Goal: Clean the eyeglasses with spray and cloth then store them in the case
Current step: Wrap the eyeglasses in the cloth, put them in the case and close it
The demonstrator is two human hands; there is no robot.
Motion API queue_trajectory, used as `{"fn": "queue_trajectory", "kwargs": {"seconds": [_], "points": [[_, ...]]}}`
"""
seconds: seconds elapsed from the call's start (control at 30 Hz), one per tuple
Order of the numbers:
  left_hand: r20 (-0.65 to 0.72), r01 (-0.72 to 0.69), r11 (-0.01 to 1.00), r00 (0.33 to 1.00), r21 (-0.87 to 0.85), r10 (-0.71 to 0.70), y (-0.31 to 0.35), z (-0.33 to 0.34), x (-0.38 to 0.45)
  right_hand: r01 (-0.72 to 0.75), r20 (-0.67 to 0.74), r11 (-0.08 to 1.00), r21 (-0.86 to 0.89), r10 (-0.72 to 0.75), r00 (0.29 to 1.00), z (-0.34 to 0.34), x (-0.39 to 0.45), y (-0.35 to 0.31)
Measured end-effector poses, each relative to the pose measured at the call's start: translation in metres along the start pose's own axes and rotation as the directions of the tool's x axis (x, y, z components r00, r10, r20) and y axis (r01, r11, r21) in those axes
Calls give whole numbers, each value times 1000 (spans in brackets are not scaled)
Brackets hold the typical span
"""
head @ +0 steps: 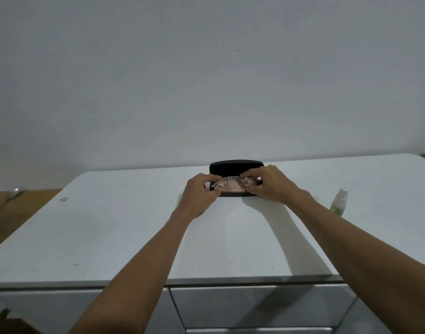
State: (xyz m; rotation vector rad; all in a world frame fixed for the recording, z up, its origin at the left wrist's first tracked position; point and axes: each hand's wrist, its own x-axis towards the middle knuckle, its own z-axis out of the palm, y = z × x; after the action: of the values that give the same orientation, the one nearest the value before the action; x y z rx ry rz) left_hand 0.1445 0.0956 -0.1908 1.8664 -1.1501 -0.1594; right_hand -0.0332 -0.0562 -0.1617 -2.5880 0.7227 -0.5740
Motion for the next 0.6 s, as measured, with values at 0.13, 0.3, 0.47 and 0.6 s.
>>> {"fn": "queue_trajectory", "kwargs": {"seconds": [0.13,0.3,0.47,0.6], "points": [[-27,19,1000,999,20,-18,4,-2,-4,-8,-19,999,-32,7,1000,1,-7,0],[-50,-29,992,998,122,35,5,-4,-10,-51,-30,983,-174,46,998,9,-11,-3],[-59,-60,989,996,132,68,4,-3,-13,-58,-71,977,-205,44,997,12,-13,-5],[-49,-64,990,996,124,71,0,-4,-13,-31,-134,986,-167,8,991,14,-15,-8]]}}
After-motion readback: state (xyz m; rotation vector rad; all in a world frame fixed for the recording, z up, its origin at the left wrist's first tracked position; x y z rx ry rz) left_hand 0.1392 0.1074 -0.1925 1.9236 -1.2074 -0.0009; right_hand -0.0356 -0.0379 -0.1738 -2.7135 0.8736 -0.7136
